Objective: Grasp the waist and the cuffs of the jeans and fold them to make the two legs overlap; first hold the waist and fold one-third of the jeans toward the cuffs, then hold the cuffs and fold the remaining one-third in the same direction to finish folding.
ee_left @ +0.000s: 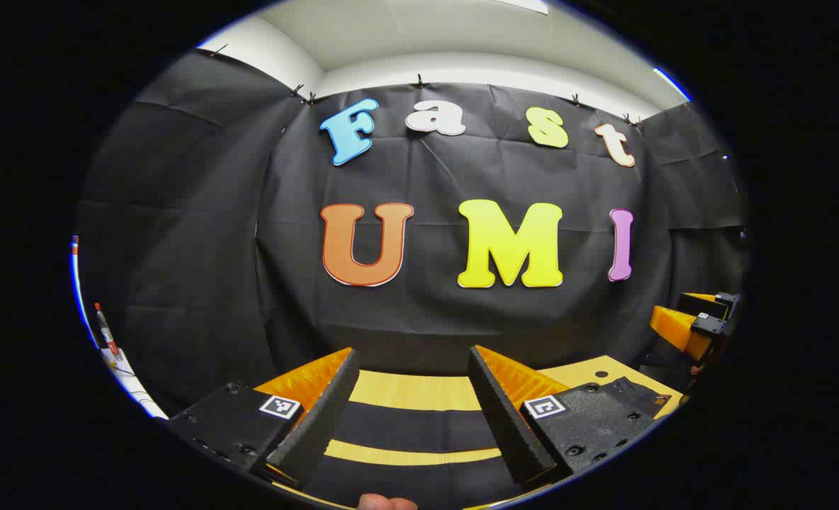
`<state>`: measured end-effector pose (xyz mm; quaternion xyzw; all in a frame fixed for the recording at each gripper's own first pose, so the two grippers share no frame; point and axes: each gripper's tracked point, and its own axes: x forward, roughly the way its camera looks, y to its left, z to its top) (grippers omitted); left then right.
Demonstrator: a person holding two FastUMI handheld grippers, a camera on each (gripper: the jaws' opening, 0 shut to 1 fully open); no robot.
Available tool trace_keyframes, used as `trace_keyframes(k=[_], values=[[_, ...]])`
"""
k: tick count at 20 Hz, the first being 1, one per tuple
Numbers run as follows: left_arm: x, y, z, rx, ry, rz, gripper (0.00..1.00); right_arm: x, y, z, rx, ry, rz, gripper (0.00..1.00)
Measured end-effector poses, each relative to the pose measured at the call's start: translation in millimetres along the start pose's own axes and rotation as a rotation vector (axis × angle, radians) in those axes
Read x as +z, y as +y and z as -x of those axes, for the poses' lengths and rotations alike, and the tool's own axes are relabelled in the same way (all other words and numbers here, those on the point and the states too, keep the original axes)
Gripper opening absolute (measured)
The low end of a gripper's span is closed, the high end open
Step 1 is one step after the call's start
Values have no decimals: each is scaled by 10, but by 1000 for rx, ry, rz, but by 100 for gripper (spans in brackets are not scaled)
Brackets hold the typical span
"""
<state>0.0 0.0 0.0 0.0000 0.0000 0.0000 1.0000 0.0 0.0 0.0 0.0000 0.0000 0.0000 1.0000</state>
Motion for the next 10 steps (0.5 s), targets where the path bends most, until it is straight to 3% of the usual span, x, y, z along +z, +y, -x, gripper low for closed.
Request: trace_keyframes(k=[10], values=[[4, -24, -50, 1, 8, -4, 99, -17, -69, -46, -8, 8, -8, 96]])
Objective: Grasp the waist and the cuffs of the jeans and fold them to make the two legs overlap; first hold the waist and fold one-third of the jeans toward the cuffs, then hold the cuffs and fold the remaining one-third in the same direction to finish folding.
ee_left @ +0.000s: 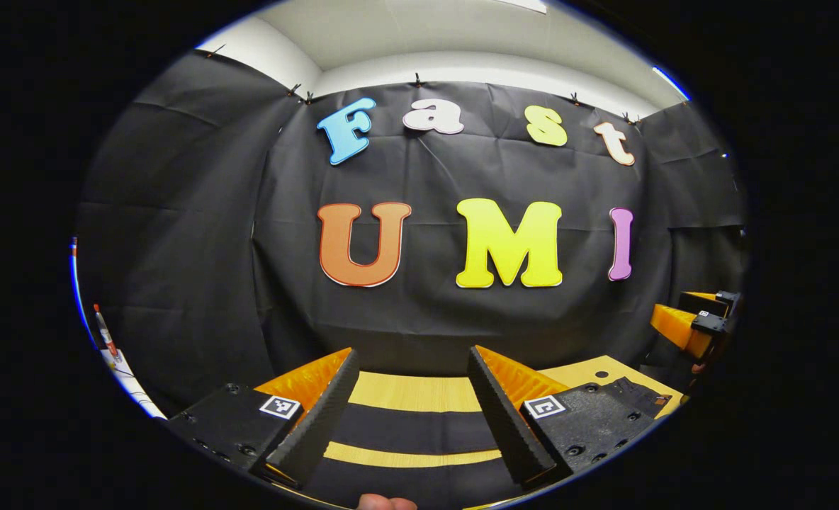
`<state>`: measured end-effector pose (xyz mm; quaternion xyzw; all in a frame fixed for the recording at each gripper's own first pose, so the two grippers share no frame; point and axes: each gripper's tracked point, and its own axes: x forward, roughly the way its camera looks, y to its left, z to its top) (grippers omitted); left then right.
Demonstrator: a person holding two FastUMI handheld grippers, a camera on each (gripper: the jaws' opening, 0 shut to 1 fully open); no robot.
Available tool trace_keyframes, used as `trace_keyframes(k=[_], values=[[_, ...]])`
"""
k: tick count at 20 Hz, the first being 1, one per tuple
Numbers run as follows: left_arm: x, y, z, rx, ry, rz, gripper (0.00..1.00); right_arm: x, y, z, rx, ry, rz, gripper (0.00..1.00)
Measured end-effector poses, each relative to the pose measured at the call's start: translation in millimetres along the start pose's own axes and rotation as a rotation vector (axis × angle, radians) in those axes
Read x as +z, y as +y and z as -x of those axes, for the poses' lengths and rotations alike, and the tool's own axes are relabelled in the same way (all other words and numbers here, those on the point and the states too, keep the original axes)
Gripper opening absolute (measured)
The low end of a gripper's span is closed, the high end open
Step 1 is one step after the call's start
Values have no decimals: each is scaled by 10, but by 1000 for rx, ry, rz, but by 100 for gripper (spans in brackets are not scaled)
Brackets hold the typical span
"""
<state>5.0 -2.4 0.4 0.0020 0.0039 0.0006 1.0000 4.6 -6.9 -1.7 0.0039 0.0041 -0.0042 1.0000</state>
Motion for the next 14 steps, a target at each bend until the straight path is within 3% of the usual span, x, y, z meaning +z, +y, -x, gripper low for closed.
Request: trace_keyframes(k=[10, 14], values=[[-128, 143, -27, 40, 38, 29, 99, -132, -229, -80, -22, 29, -9, 94], [-351, 422, -28, 106, 100, 83, 99, -252, -633, -122, -90, 57, -11, 94]])
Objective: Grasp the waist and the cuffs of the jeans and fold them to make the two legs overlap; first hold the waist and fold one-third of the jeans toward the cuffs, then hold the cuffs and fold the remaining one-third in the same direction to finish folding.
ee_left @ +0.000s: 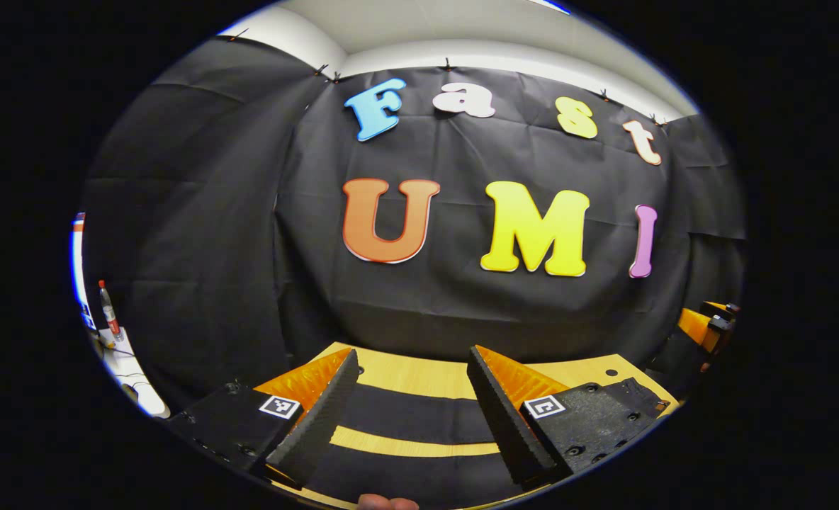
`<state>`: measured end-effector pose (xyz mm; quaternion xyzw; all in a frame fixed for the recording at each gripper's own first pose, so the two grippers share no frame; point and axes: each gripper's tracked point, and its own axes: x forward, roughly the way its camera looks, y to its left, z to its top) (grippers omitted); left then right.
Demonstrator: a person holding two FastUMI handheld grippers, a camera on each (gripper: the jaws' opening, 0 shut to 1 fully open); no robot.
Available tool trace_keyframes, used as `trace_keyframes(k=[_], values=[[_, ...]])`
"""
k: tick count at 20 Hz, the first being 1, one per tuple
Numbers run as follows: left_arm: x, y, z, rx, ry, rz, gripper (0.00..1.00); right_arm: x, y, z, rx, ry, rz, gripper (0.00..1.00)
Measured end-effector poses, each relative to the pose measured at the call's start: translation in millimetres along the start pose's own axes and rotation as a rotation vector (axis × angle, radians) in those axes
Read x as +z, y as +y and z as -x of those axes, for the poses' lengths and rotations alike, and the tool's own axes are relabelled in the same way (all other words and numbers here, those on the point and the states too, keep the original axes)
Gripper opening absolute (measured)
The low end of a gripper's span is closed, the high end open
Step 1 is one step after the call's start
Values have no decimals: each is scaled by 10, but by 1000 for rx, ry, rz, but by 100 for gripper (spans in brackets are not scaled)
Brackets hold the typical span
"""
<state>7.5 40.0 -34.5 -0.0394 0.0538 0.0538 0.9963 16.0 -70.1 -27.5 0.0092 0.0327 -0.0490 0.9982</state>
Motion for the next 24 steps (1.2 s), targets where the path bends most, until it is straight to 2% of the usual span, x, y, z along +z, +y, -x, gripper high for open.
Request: trace_keyframes(k=[1, 3, 6, 7, 9, 13, 17, 18, 20, 22, 24], values=[[-51, 90, 3, 22, 14, 9, 99, -25, -127, -19, -23, 8, 0, 96], [-150, 266, 4, 57, 40, 20, 99, -58, -390, -30, -58, 17, 16, 94], [-386, 539, 103, 103, 112, 51, 99, -207, -768, -16, -96, 64, 35, 99], [-495, 647, 145, 127, 148, 82, 99, -284, -920, 5, -117, 91, 21, 94], [-834, 836, 271, 166, 239, 171, 99, -512, -1254, 65, -167, 158, -2, 96], [-1586, 1001, 535, 255, 463, 464, 99, -992, -1865, 261, -279, 289, -76, 94], [-2198, 963, 791, 379, 629, 898, 99, -1424, -2187, 489, -338, 410, -174, 96], [-2327, 982, 858, 424, 666, 964, 99, -1527, -2227, 545, -350, 440, -201, 96], [-2513, 1053, 881, 467, 685, 1067, 99, -1708, -2294, 632, -370, 492, -241, 96], [-2619, 1090, 837, 489, 686, 1138, 99, -1852, -2328, 732, -376, 535, -254, 94], [-2716, 1150, 781, 510, 684, 1188, 99, -1920, -2327, 782, -373, 560, -257, 97]])
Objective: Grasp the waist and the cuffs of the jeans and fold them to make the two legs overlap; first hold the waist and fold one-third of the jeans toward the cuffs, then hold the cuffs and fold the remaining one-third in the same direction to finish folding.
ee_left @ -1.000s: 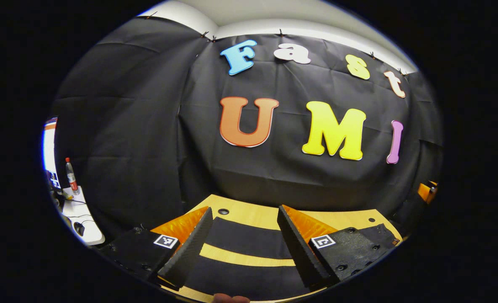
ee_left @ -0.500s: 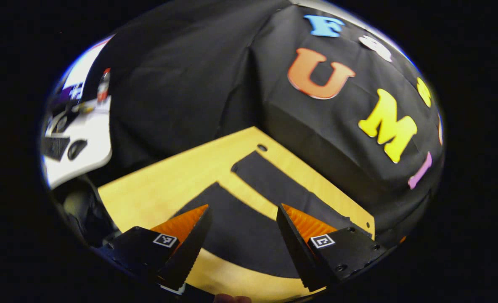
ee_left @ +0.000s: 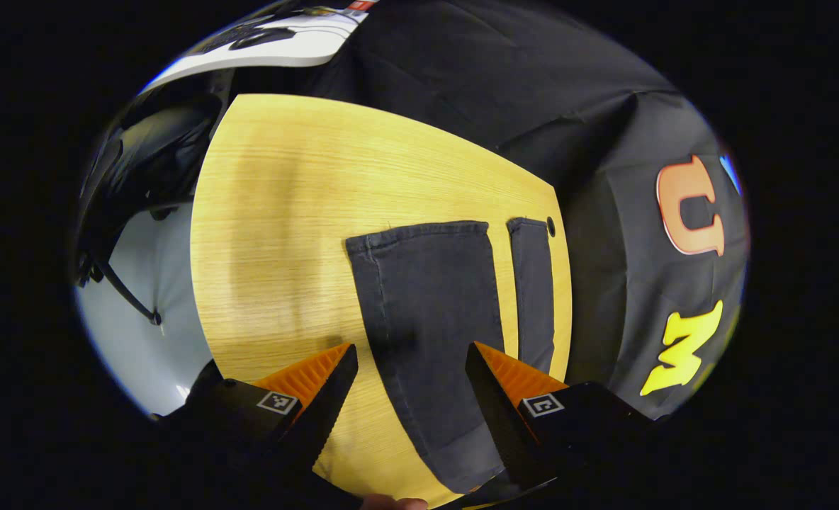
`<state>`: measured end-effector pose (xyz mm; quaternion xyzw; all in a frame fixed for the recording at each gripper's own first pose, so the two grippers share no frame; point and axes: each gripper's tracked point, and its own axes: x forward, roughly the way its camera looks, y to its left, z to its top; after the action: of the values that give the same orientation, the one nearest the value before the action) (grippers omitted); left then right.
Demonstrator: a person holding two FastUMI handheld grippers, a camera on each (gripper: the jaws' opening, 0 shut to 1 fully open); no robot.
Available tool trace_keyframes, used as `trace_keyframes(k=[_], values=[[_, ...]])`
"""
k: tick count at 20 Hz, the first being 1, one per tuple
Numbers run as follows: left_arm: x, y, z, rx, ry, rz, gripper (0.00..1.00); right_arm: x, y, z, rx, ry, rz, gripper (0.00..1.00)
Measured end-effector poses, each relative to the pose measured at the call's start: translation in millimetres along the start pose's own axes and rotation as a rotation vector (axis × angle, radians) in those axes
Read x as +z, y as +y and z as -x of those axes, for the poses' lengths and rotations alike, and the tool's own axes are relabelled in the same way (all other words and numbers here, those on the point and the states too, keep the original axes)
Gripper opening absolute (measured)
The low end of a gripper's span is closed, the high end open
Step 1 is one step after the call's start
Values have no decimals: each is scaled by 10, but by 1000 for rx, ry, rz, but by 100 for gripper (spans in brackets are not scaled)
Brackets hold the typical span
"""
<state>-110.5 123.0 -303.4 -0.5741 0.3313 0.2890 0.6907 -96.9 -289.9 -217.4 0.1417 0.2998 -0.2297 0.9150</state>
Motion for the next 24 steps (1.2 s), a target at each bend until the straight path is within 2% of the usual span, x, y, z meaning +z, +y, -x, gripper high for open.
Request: trace_keyframes(k=[2, 3, 7, 9, 10, 11, 12, 14, 15, 16, 19, 20, 21, 22, 23, 24], values=[[26, 38, -101, 3, 0, 33, 100, -53, -45, 11, 2, 17, -13, 97], [57, -4, -122, -22, -10, 49, 100, -71, -72, 9, -1, 25, -27, 97], [102, -115, -235, -53, -7, 39, 99, -166, -154, -85, -21, 51, -113, 94], [129, -205, -285, -88, -10, 48, 99, -205, -188, -137, -22, 68, -184, 99], [144, -248, -306, -116, -16, 56, 98, -239, -211, -178, -23, 75, -218, 95], [154, -301, -326, -148, -17, 69, 100, -279, -223, -225, -22, 85, -247, 95], [167, -349, -337, -180, -19, 88, 98, -326, -230, -264, -15, 98, -280, 99], [161, -485, -404, -231, -18, 115, 98, -410, -224, -361, 19, 133, -366, 99], [158, -524, -444, -243, -20, 114, 98, -457, -221, -401, 40, 160, -421, 94], [135, -530, -481, -244, -13, 111, 96, -477, -218, -445, 65, 184, -488, 98], [123, -553, -564, -237, 7, 113, 85, -545, -284, -669, 123, 251, -685, 98], [128, -557, -598, -237, 11, 118, 65, -574, -325, -775, 122, 264, -740, 98], [130, -555, -624, -231, 15, 119, 82, -582, -363, -891, 118, 274, -791, 93], [116, -548, -656, -222, 19, 115, 64, -579, -396, -1000, 117, 276, -833, 93], [98, -556, -671, -215, 24, 108, 48, -578, -415, -1107, 115, 281, -860, 98], [98, -557, -698, -202, 29, 101, 51, -575, -441, -1212, 111, 282, -872, 98]])
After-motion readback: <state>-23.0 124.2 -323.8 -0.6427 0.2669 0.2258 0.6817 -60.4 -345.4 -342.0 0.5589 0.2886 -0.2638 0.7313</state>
